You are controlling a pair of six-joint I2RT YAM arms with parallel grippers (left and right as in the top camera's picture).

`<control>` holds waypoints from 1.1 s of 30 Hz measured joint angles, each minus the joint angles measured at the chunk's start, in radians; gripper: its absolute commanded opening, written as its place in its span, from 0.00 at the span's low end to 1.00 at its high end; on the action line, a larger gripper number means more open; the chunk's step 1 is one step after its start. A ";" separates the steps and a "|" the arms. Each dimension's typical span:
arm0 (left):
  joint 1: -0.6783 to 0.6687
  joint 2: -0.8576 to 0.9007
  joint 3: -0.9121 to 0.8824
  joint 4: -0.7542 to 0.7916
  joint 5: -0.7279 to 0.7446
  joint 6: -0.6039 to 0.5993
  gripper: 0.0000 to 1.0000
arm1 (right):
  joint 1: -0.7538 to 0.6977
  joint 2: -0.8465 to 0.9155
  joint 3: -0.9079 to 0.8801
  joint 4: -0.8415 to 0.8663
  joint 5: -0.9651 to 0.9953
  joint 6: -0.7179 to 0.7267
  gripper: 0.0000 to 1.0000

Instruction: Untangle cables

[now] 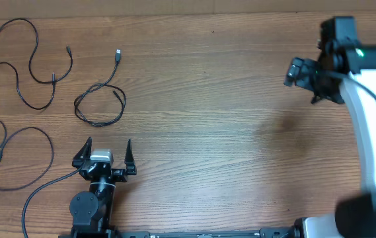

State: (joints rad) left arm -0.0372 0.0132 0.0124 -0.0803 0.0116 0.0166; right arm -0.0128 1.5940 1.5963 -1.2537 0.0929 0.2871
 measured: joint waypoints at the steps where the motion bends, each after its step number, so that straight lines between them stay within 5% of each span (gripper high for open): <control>1: 0.000 0.000 0.000 0.000 0.000 0.000 0.99 | 0.000 -0.064 -0.042 0.028 0.003 0.000 1.00; 15: 0.000 0.000 -0.001 0.001 0.000 0.000 1.00 | -0.001 -0.835 -0.791 0.481 0.003 0.012 1.00; 24: 0.000 0.000 -0.001 0.001 0.000 -0.004 1.00 | -0.001 -0.968 -1.017 0.602 -0.035 0.016 1.00; 33: 0.000 0.000 -0.001 0.001 0.000 -0.005 0.99 | -0.007 -1.028 -1.216 0.980 -0.154 0.023 1.00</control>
State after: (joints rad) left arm -0.0372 0.0132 0.0116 -0.0795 0.0116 0.0120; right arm -0.0196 0.5655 0.3801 -0.2733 -0.0612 0.3099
